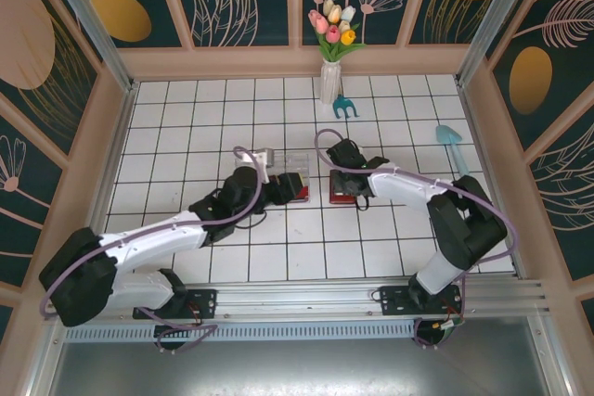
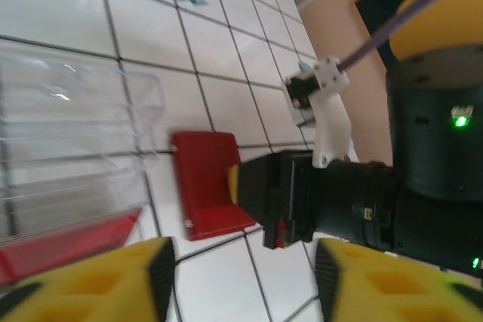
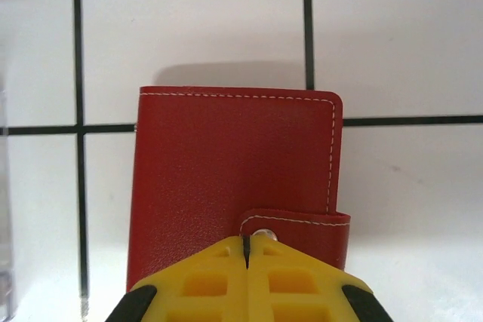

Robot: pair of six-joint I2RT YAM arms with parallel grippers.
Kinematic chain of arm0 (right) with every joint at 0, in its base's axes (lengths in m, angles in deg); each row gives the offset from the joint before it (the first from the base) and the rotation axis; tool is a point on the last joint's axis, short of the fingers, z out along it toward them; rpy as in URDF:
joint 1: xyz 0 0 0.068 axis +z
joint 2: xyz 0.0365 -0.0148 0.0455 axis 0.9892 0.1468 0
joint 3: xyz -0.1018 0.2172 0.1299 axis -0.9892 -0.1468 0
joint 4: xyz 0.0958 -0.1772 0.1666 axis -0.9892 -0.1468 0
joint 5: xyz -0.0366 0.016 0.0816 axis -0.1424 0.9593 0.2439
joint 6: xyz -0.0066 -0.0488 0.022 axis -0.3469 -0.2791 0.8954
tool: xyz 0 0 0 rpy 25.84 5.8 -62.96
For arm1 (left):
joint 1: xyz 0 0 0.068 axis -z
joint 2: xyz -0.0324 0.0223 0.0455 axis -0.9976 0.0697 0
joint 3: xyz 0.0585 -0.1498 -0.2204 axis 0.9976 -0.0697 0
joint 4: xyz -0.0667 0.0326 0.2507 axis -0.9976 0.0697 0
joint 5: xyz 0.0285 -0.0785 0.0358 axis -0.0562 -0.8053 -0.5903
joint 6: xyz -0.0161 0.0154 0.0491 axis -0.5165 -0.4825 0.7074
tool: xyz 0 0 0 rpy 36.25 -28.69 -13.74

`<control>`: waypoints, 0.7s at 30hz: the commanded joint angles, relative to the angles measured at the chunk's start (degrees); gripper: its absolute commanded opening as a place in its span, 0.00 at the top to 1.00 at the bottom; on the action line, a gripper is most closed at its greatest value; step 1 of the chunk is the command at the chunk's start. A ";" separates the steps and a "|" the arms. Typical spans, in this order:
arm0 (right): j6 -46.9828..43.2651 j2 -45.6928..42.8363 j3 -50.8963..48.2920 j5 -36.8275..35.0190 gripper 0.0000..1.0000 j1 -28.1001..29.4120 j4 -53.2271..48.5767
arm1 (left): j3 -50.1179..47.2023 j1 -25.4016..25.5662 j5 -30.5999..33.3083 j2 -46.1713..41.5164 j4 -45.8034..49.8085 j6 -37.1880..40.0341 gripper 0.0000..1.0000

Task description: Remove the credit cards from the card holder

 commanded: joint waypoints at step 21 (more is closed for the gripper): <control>3.84 -7.08 -11.54 11.06 1.00 -4.76 7.26 | 14.33 6.41 -1.77 32.09 -11.29 -11.64 1.00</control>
